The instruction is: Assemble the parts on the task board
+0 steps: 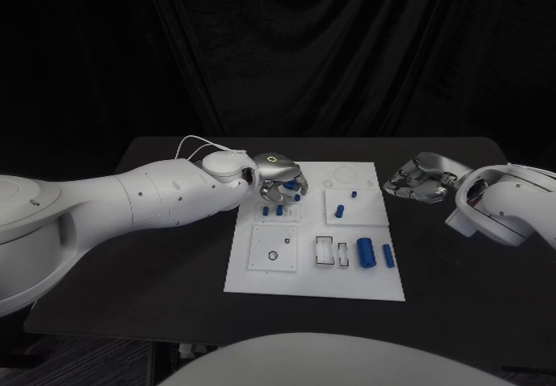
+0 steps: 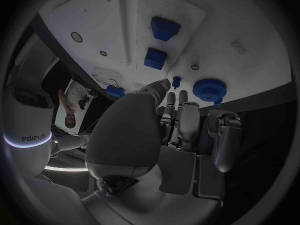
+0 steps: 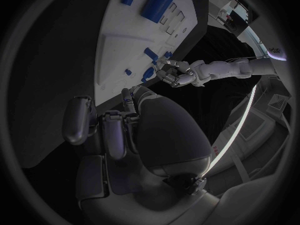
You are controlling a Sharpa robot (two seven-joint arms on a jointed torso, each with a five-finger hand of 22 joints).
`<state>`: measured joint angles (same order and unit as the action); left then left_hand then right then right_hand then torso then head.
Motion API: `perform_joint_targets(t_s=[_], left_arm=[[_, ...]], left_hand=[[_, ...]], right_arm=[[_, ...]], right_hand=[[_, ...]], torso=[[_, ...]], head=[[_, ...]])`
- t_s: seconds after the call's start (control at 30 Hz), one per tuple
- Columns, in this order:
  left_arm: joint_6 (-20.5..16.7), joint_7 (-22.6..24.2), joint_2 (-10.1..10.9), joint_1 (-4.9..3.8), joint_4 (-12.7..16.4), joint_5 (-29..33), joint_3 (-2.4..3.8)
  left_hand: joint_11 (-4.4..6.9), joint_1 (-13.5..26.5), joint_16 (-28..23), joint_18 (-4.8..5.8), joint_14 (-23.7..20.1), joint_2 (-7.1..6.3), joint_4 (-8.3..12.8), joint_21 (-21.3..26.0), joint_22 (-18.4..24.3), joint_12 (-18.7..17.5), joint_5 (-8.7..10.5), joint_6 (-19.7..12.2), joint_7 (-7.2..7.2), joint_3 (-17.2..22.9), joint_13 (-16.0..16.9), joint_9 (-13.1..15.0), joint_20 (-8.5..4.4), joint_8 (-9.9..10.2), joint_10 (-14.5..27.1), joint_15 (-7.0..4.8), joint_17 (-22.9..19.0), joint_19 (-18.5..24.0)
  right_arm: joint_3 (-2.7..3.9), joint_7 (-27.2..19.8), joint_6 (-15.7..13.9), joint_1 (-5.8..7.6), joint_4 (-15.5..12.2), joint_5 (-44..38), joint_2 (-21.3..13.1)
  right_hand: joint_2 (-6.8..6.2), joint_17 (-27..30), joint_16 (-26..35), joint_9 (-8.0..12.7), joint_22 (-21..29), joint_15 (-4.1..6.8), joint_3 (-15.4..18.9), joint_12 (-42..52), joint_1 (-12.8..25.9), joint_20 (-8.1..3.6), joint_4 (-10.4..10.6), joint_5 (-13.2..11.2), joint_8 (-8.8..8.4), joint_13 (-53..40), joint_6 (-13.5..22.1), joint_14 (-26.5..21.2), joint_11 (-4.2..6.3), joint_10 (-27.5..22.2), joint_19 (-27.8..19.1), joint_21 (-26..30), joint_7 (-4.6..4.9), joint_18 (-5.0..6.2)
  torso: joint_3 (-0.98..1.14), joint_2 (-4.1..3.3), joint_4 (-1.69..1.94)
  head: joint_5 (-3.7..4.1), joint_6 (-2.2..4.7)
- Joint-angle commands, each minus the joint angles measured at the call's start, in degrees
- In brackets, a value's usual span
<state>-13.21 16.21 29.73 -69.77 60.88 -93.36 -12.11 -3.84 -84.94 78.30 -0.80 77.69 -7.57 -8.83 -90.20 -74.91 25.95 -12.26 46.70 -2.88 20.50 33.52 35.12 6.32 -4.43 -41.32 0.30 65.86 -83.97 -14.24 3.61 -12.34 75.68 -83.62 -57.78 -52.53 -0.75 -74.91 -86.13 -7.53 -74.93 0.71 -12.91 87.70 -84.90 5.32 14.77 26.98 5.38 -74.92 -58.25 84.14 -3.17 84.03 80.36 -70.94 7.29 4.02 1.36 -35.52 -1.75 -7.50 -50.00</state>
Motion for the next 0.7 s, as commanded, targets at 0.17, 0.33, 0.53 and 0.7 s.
perform_joint_targets(t_s=[0.17, 0.33, 0.53, 0.7], left_arm=[[0.4, 0.8, -0.9, 0.97, -1.1, -0.2, 0.06], [-0.7, 1.2, -1.6, 1.69, -2.4, -0.2, 0.06], [-2.7, 1.4, -2.2, 2.52, -3.7, -0.2, 0.07], [-4.6, 1.4, -2.4, 2.81, -4.3, -0.2, 0.07]], left_hand=[[0.17, -0.1, -0.3, 0.80, -0.1, 0.90, 0.1, 0.2, -15.1, 0.3, -0.44, 0.4, 0.44, 0.5, -0.3, -0.4, -0.09, 0.1, -1.2, -0.65, -0.2, -6.0], [0.59, -0.4, -0.2, 0.80, 0.1, 1.24, 0.3, 0.2, -15.1, 0.0, -0.62, 1.1, 0.43, 1.0, -0.9, -0.7, 0.63, 0.1, -2.0, -1.08, 0.0, -6.0], [0.82, -0.7, -0.1, 0.80, 0.3, 1.55, 0.5, 0.2, -15.1, -0.2, -0.90, 2.1, 0.18, 1.4, -1.4, -0.8, 1.27, -0.1, -3.1, -1.30, 0.0, -6.0], [1.39, -2.0, 0.7, 0.80, 1.3, 2.29, 1.7, 0.2, -15.1, 0.1, -2.28, 4.2, -0.45, 2.2, -2.0, -0.8, 2.63, -0.7, -5.9, -1.80, 1.3, -6.0]], right_arm=[[0.04, -0.1, -0.3, -0.12, 0.0, 0.0, -0.2], [0.04, 0.0, -0.2, -0.13, -0.1, 0.1, -0.2], [0.04, 0.1, 0.0, -0.13, -0.1, 0.1, -0.2], [0.04, 0.2, 0.1, -0.19, -0.1, 0.1, -0.1]], right_hand=[[-0.42, -9.7, -0.2, -0.1, -9.1, 0.40, -0.2, 0.1, -0.2, -0.12, -0.1, 0.2, 0.22, -11.2, -0.4, 3.6, 0.52, 2.1, 0.1, -0.1, -0.18, 0.48], [-0.40, -9.7, -0.1, -0.1, -9.1, 0.41, -0.3, 0.1, -0.2, -0.14, -0.1, 0.3, 0.20, -11.1, -0.4, 3.6, 0.52, 2.1, 0.1, -0.1, -0.18, 0.47], [-0.37, -9.7, -0.1, -0.1, -9.1, 0.41, -0.3, 0.1, -0.2, -0.15, -0.1, 0.3, 0.20, -11.1, -0.4, 3.6, 0.53, 2.0, 0.1, 0.0, -0.19, 0.49], [-0.37, -9.7, -0.1, -0.1, -9.1, 0.41, -0.3, 0.1, -0.2, -0.15, -0.1, 0.3, 0.20, -11.1, -0.4, 3.6, 0.53, 2.0, 0.1, 0.0, -0.19, 0.49]], torso=[[-0.02, -0.04, 0.06], [-0.01, -0.06, 0.12], [-0.06, -0.14, -0.06], [-0.09, -0.21, -0.20]], head=[[0.46, 0.00], [0.58, 0.00], [0.70, 0.00], [0.52, 0.00]])
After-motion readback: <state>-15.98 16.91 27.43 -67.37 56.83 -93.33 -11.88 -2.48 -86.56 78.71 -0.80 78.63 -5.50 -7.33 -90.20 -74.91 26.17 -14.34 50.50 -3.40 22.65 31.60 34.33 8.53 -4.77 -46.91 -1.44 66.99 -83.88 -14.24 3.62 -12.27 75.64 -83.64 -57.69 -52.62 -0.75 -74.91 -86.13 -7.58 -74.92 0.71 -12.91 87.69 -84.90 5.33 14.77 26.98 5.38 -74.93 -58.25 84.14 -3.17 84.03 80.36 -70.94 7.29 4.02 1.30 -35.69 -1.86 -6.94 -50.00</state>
